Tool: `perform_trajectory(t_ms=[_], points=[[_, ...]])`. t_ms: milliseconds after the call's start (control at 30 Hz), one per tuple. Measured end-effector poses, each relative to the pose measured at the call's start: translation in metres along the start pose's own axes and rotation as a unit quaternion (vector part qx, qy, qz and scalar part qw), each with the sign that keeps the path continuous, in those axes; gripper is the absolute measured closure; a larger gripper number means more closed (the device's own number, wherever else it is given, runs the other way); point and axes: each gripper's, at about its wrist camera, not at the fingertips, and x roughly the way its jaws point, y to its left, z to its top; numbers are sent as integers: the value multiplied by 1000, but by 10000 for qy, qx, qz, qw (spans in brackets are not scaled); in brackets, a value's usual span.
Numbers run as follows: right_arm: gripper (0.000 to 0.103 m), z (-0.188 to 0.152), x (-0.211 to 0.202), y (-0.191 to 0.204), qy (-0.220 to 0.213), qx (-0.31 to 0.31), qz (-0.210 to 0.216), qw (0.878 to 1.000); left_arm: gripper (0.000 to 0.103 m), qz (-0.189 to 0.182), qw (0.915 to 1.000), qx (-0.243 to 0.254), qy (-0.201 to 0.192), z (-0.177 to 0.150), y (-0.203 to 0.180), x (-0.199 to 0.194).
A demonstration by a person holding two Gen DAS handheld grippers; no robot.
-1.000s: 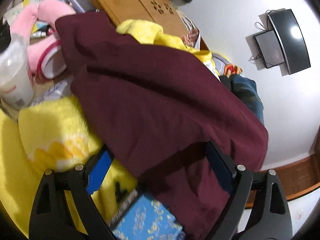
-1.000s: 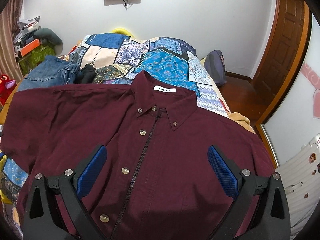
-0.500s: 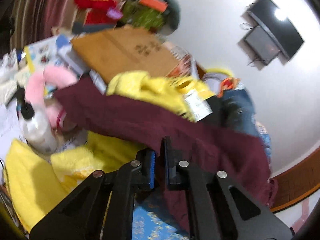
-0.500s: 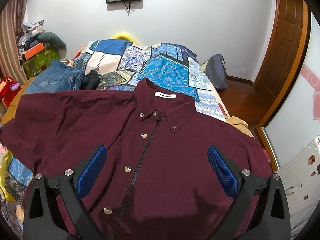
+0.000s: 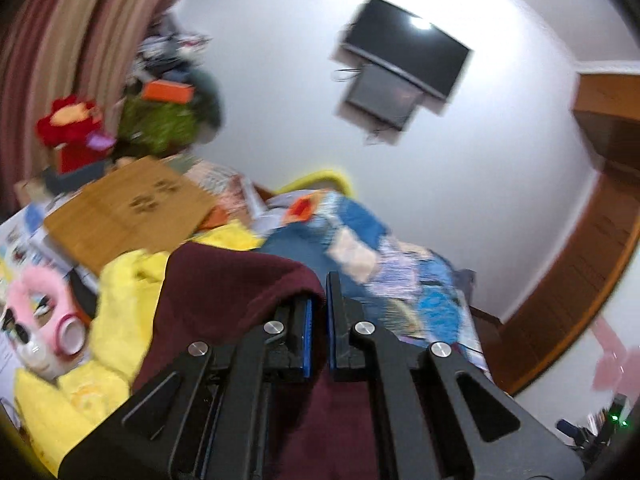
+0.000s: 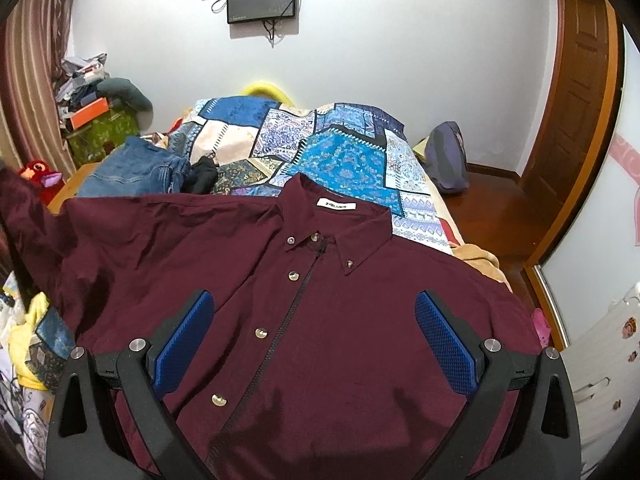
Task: Fold large clothes
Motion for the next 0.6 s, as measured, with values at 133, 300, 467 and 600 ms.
perform_trajectory(t_ms=[133,300,467,600], points=[[3,-3,-1,-12,-46,130,98,9999,99,-496,9976,458,123,-6,-62,7],[3,-7,-4,-27,-64,291,120,9995,99,-892,9886,1088,529,-34,-135,29],[3,-13,-5,-44,-25,446,101,9990,99,-1192,9725,1656,1118,-82,-196,56],[3,-17,-5,-55,3,553,63,9984,99,-1446,9534,1942,1802,-124,-223,78]])
